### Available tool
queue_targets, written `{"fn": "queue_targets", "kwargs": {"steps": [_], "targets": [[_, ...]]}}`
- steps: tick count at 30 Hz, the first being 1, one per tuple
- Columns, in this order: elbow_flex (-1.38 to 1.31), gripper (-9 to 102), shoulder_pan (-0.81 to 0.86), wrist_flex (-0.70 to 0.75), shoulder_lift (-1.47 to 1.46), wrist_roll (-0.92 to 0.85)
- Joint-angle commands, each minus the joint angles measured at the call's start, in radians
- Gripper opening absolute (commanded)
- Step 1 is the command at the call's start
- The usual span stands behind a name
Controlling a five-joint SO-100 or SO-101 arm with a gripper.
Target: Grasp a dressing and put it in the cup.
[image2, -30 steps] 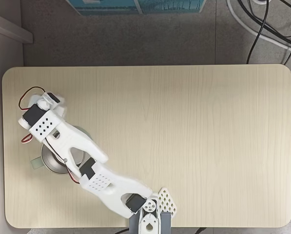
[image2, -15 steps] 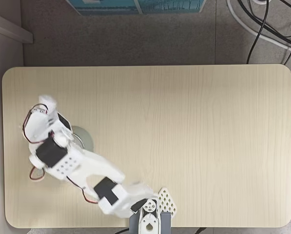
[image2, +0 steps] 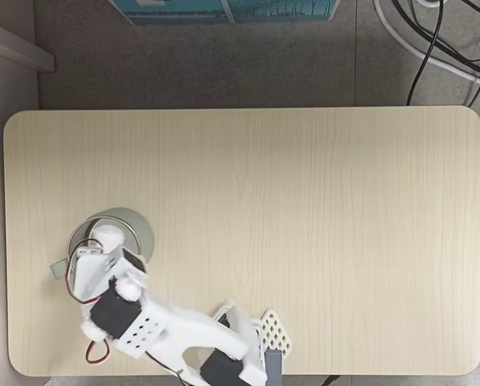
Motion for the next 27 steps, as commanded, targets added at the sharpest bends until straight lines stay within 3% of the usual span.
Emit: {"fn": "queue_targets", "kwargs": {"steps": [1, 9, 12, 15, 27], "targets": [[-0.072, 0, -0.026, -0.075, -0.031, 0.006], [-0.126, 1, -0.051, -0.129, -0.018, 0.018], [-0.158, 18, -0.044, -0.135, -0.041, -0.003], [-0.179, 25, -0.055, -0.135, -0.061, -0.012], [-0.209, 25, -0.121, -0.112, -0.147, 0.043]]}}
